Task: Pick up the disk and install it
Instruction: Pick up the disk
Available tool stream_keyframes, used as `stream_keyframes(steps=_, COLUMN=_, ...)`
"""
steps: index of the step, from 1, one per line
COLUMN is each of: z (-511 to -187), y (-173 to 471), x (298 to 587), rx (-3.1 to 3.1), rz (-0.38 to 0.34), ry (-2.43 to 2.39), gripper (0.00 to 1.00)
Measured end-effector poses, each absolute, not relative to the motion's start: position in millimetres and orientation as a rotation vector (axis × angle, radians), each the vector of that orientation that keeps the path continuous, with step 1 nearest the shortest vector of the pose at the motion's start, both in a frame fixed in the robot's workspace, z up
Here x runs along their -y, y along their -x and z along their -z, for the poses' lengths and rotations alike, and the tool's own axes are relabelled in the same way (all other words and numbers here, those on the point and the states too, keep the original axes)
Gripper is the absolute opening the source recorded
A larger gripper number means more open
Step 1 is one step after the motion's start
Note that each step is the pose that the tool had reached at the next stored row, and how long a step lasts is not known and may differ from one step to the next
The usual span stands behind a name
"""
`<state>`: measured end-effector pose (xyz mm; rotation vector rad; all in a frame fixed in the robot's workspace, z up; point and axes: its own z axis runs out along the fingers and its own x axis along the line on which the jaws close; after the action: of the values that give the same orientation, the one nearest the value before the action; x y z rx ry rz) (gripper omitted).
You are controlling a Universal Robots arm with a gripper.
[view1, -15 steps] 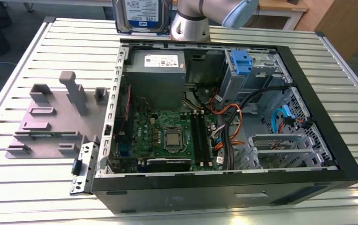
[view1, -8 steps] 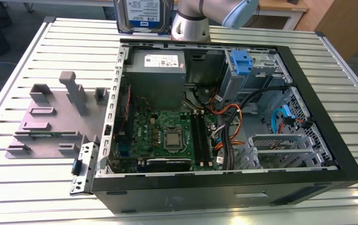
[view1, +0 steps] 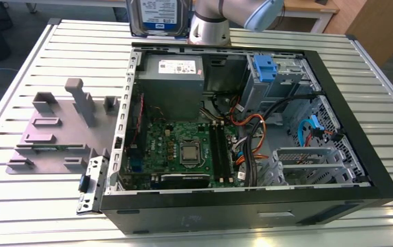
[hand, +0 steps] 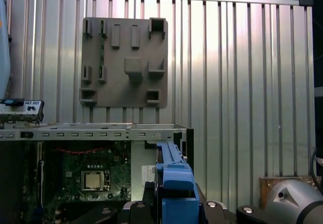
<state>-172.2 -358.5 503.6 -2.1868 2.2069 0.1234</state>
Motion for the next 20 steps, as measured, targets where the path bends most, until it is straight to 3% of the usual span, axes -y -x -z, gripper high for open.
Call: stream_keyframes(steps=20, z=-503.6, y=165.4, x=358.5, rx=-2.207, rz=-0.123, ry=2.187, gripper=0.37)
